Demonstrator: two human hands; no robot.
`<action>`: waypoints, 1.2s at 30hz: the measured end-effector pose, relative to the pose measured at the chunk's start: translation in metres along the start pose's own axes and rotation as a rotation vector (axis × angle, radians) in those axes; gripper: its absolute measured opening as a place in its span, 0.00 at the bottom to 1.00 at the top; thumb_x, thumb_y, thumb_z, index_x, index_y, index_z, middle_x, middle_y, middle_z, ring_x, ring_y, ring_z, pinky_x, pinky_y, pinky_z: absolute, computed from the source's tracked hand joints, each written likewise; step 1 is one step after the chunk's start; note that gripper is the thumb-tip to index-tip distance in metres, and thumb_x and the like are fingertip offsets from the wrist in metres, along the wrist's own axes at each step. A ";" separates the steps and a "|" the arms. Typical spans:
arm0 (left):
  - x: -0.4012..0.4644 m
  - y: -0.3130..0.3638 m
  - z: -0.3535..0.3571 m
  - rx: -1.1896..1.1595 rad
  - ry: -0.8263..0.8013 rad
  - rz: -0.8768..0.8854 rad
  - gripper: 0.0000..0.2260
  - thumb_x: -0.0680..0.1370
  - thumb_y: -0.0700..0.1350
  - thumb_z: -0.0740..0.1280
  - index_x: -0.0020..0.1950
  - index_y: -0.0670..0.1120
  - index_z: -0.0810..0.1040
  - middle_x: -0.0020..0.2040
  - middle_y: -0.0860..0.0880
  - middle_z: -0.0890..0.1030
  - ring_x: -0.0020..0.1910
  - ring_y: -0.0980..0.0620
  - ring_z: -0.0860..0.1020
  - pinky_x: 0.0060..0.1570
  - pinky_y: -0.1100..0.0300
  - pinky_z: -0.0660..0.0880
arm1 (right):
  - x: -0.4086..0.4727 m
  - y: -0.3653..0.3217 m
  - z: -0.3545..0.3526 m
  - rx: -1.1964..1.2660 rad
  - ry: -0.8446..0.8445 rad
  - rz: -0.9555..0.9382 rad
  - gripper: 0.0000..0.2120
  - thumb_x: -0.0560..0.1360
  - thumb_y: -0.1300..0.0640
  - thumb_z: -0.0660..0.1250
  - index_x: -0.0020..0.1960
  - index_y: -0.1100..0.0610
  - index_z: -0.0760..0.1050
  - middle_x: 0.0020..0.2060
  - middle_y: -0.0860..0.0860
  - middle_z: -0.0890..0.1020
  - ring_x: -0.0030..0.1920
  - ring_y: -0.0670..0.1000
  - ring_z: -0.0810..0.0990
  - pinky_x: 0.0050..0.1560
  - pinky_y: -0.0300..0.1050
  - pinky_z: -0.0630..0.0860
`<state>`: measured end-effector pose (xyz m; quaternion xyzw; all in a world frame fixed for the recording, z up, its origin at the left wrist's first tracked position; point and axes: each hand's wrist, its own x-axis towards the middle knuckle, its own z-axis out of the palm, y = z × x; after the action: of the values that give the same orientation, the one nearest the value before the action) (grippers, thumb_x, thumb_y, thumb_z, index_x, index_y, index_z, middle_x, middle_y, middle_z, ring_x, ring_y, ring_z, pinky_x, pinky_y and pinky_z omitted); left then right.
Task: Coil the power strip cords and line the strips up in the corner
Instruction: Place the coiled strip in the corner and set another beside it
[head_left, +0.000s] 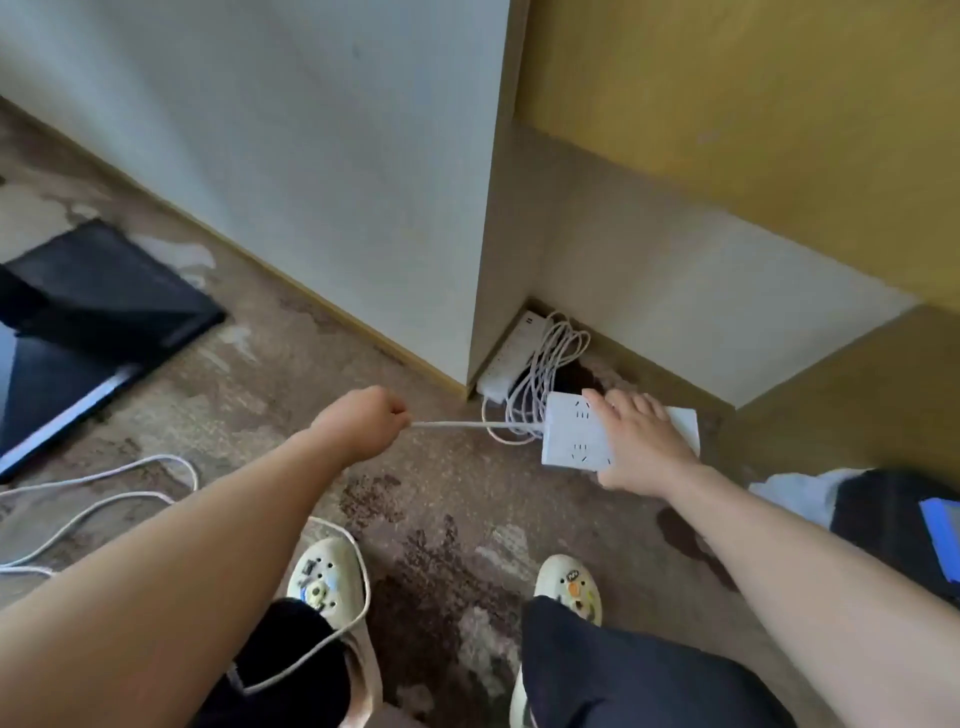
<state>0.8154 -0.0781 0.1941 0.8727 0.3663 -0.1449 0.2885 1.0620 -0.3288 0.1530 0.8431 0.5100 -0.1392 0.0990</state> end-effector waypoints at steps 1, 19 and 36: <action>0.021 0.001 0.019 0.018 -0.043 -0.003 0.11 0.80 0.49 0.61 0.48 0.48 0.81 0.35 0.50 0.78 0.34 0.51 0.75 0.32 0.58 0.68 | 0.011 0.008 0.019 -0.027 -0.042 0.005 0.55 0.61 0.43 0.71 0.79 0.51 0.44 0.69 0.54 0.63 0.70 0.58 0.61 0.76 0.55 0.49; 0.210 0.031 0.233 -0.083 -0.414 0.115 0.16 0.79 0.42 0.59 0.31 0.44 0.67 0.30 0.49 0.69 0.28 0.52 0.66 0.29 0.59 0.65 | 0.198 0.125 0.185 -0.609 -0.232 -0.172 0.47 0.68 0.55 0.72 0.77 0.48 0.47 0.72 0.57 0.61 0.73 0.59 0.59 0.71 0.65 0.55; 0.200 0.041 0.254 -0.208 -0.546 0.082 0.11 0.82 0.42 0.59 0.47 0.45 0.80 0.35 0.49 0.77 0.28 0.56 0.69 0.29 0.64 0.68 | 0.178 0.081 0.253 0.954 0.004 0.826 0.46 0.74 0.46 0.68 0.80 0.45 0.40 0.75 0.56 0.59 0.67 0.59 0.70 0.48 0.47 0.68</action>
<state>0.9728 -0.1452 -0.0833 0.7813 0.2524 -0.3243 0.4698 1.1788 -0.2959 -0.1431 0.9221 0.0242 -0.3001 -0.2431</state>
